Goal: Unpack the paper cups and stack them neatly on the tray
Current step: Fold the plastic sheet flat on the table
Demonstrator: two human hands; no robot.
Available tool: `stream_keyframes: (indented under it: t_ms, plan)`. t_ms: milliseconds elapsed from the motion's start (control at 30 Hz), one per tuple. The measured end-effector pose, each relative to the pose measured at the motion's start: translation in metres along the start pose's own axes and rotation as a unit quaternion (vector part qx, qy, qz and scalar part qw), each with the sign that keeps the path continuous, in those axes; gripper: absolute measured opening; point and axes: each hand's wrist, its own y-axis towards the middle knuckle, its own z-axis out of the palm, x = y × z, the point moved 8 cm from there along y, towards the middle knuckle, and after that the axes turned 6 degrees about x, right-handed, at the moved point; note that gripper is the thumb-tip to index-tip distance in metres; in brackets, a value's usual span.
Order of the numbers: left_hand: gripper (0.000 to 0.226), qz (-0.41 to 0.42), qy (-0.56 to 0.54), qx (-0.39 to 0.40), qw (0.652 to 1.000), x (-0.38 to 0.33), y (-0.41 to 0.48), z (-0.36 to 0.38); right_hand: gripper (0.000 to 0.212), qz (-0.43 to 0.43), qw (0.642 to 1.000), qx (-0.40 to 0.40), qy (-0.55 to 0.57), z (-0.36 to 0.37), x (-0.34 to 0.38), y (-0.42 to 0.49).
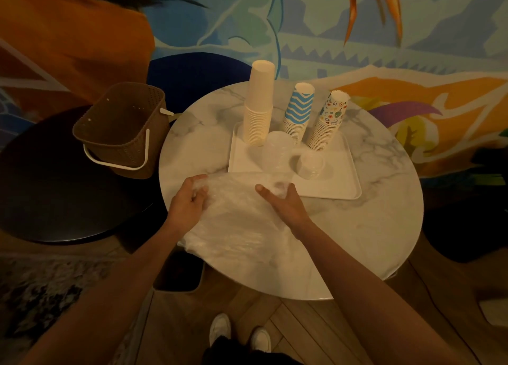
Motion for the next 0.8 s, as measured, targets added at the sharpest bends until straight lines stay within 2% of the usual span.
stream_keyframes:
  t_ms: [133, 200, 467, 600, 700, 800]
  plan:
    - [0.047, -0.004, -0.066, 0.049, 0.997, 0.008, -0.005, 0.003, 0.057, -0.017, 1.0, 0.017, 0.01, 0.002, -0.011, 0.008]
    - [0.054, 0.009, -0.06, 0.084, 0.995, 0.009, -0.007, 0.001, 0.053, -0.032, 0.999, 0.014, -0.006, -0.003, -0.014, 0.011]
    - [0.054, -0.008, 0.153, 0.197, 0.968, 0.039, -0.014, 0.018, 0.072, -0.016, 0.98, 0.011, -0.197, -0.007, -0.044, 0.012]
    - [0.074, -0.025, 0.191, 0.231, 0.954, 0.049, -0.015, 0.023, 0.078, -0.012, 0.977, 0.006, -0.215, -0.01, -0.044, 0.009]
    - [0.08, -0.02, 0.186, 0.224, 0.956, 0.043, -0.013, 0.019, 0.074, -0.078, 0.974, -0.058, -0.204, -0.014, -0.015, 0.003]
    - [0.079, 0.004, 0.208, 0.136, 0.969, 0.024, -0.011, 0.003, 0.058, -0.162, 0.955, -0.074, -0.237, -0.007, 0.025, -0.006]
